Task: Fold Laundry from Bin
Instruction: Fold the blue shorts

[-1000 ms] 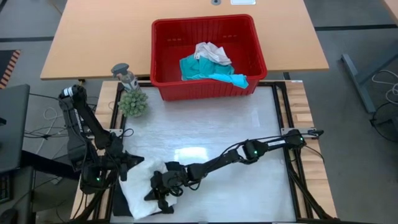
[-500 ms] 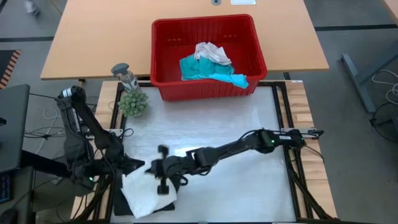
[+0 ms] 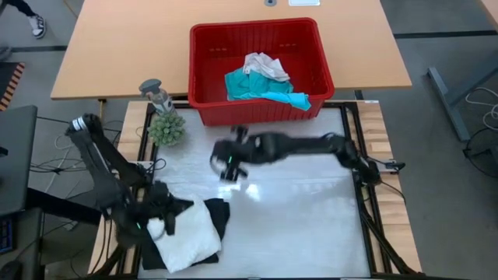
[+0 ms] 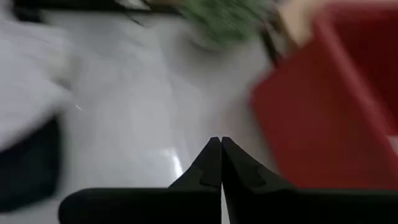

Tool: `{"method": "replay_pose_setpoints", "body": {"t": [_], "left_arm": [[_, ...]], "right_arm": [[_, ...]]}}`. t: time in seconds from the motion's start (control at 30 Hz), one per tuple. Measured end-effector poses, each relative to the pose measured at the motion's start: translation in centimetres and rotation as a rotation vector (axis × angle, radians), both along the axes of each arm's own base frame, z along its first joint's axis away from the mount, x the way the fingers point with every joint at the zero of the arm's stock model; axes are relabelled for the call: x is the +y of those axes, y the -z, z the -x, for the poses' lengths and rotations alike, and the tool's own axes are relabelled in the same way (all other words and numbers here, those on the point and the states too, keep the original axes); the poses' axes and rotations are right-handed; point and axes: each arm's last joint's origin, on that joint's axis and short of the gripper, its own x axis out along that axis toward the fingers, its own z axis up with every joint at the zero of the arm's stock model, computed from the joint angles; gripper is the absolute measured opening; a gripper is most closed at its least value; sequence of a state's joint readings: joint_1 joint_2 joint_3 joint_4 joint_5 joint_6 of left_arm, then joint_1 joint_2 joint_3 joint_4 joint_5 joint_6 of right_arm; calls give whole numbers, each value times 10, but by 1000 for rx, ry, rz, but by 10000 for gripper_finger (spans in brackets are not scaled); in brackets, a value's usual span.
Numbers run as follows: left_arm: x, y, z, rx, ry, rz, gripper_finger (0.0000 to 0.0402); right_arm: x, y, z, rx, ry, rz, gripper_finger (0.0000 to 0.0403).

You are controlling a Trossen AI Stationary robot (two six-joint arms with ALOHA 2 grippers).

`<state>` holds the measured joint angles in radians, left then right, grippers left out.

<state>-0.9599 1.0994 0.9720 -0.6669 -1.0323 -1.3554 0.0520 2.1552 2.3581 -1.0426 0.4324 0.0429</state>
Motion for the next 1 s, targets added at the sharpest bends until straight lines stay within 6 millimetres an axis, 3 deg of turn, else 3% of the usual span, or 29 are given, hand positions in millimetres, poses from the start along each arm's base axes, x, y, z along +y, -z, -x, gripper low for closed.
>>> {"method": "replay_pose_setpoints", "body": {"t": [0.13, 0.27, 0.5, 0.6, 0.77, 1.0], "left_arm": [[39, -35, 8, -27, 51, -98, 0], [73, -63, 23, -92, 74, -193, 16], [99, -85, 41, -181, 177, -424, 107], [102, -86, 40, -169, 152, -480, 152], [111, -86, 38, -142, -2, -500, 207], [119, -85, 29, -114, -104, -486, 224]], "right_arm": [[-55, -23, 35, 93, 93, -22, 57], [-107, -37, 72, 182, 180, -64, 119], [-179, -36, 103, 284, 214, -47, 258], [-201, -31, 112, 320, 265, -34, 292], [-226, -28, 130, 380, 270, -41, 301], [-240, -25, 146, 427, 235, -127, 301]]}}
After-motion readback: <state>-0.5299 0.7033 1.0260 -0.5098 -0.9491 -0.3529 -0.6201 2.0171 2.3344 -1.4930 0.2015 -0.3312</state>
